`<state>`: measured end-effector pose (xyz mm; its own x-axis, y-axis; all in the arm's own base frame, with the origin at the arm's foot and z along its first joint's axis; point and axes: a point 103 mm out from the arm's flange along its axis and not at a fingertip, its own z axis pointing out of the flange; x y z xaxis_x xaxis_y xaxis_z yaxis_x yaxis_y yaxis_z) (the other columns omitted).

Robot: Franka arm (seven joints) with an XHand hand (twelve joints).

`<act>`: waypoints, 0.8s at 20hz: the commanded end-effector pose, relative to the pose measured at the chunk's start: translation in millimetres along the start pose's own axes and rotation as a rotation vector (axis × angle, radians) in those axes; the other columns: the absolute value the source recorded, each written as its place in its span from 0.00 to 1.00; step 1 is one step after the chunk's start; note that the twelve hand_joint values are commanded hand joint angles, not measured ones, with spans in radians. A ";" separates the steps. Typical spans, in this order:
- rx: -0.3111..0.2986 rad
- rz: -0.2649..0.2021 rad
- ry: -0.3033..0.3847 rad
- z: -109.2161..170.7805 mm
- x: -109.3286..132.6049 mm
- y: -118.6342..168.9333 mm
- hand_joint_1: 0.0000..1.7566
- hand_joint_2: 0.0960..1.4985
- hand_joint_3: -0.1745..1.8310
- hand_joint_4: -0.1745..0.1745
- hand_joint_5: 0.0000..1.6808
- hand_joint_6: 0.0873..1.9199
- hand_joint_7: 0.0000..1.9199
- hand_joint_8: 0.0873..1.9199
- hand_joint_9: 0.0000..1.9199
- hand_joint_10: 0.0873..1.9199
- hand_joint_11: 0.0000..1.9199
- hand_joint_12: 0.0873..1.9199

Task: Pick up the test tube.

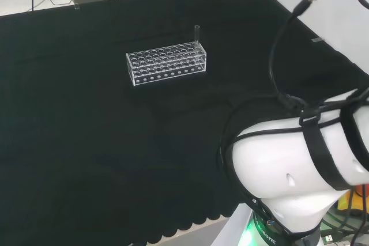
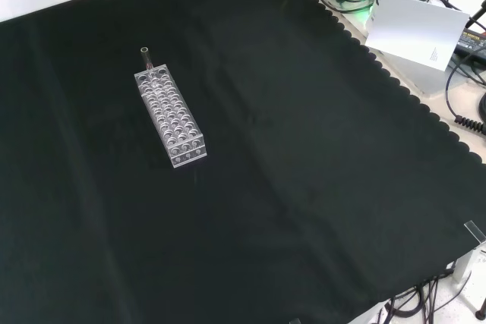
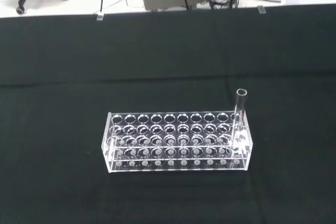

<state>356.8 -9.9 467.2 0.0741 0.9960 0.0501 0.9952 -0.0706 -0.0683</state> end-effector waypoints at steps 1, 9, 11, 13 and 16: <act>0.067 -0.030 0.010 15.2 -5.4 58.6 0.39 0.49 0.33 0.37 0.15 0.00 0.07 0.43 0.08 0.49 0.08 0.82; 0.159 -0.016 0.065 42.4 -13.5 105.2 0.42 0.49 0.33 0.33 0.19 0.00 0.13 0.44 0.14 0.47 0.12 0.80; 0.184 -0.009 0.076 51.0 -16.8 114.8 0.42 0.49 0.33 0.32 0.20 0.00 0.15 0.44 0.16 0.46 0.14 0.79; 0.204 -0.006 0.078 60.8 -19.3 124.8 0.43 0.49 0.33 0.30 0.21 0.00 0.17 0.45 0.19 0.46 0.17 0.78; 0.232 -0.007 0.082 74.4 -20.2 138.5 0.44 0.49 0.34 0.28 0.22 0.00 0.19 0.45 0.21 0.45 0.19 0.76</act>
<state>461.5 -26.2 410.2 0.0678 0.9932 0.0942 0.9711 -0.0441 -0.2347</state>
